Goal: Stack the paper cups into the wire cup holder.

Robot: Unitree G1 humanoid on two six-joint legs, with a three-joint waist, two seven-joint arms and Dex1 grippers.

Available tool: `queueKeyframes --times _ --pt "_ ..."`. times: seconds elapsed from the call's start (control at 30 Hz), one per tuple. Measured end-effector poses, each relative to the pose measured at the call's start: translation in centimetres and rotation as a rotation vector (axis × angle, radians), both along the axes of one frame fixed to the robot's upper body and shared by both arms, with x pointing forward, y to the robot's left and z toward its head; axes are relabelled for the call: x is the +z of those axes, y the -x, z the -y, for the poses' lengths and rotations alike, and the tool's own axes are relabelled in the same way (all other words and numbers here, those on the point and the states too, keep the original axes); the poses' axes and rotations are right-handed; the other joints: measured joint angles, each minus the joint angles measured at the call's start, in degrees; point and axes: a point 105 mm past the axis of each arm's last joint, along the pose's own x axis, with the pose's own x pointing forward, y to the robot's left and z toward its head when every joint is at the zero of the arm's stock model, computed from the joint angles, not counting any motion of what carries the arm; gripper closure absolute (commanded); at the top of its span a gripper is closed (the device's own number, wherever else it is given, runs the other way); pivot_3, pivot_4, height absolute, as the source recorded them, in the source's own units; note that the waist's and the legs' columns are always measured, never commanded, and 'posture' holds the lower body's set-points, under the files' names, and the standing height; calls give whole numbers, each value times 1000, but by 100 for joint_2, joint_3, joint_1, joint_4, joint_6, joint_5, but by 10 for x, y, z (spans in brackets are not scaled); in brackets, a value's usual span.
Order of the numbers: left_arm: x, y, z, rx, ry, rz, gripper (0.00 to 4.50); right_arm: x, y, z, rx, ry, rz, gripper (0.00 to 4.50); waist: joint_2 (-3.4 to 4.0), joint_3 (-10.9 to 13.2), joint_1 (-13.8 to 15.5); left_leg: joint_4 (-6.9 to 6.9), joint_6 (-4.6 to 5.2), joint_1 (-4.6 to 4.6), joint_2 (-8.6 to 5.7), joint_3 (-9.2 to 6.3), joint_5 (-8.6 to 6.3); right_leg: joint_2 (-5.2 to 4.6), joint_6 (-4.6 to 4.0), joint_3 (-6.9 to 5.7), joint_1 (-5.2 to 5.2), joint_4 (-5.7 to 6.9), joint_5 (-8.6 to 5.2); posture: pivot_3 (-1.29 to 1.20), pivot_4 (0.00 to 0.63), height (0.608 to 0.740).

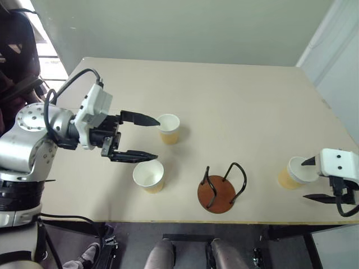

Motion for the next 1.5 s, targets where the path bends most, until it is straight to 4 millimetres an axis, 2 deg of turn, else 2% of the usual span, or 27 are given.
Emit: queueKeyframes --times 0.23,0.43,0.67,0.97,1.07,1.13,1.27,1.37,1.43,1.5 --pt "-1 0 -1 9 -2 -8 0 -14 -2 2 4 -6 -41 20 0 0 1 12 1 0 -1 2 -1 0 3 0 3 2 2 0 150 740" --pt "-2 1 -3 25 -2 -15 0 -24 -4 0 16 -15 -62 1950 0 0 2 15 2 0 -1 3 -1 0 3 0 4 2 2 0 150 740" --pt "-3 2 -4 41 -2 -13 0 -23 -10 -1 22 -18 -46 4476 0 0 2 15 2 0 -1 3 -1 -1 3 0 4 2 2 0 150 740" --pt "-2 2 -4 46 -3 -12 0 -17 -16 1 21 -22 -21 4476 0 0 3 15 3 -1 -1 3 -2 -2 3 0 4 2 2 0 150 740" --pt "-2 2 -4 46 -3 -12 0 -8 -18 -6 47 -57 -9 4476 1 0 0 15 3 -1 -1 6 -2 -1 2 1 3 2 2 0 150 740" --pt "-2 2 -4 46 -4 -12 0 10 -18 -22 102 -134 8 4476 4 2 -4 14 3 0 -2 12 -2 -1 -3 3 1 2 -1 0 150 740" --pt "-2 2 -4 43 -5 -10 0 94 -13 -68 306 -360 194 4476 12 7 -28 12 0 -1 -5 20 9 6 -52 10 -4 3 -34 0 150 740" --pt "-2 2 -5 42 -5 -12 0 139 7 -103 469 -539 255 4476 6 4 -26 15 -12 1 -2 13 27 15 -60 10 -2 2 -41 0 150 740" --pt "-2 2 -4 37 -6 -10 0 146 19 -119 543 -597 228 4476 4 3 -12 11 -13 1 -2 6 28 16 -64 8 -1 3 -48 0 150 740" --pt "-2 2 -3 34 -2 -11 0 138 25 -130 575 -618 158 4476 2 2 18 12 -12 -1 -4 -4 27 14 -65 7 1 3 -49 0 150 740"
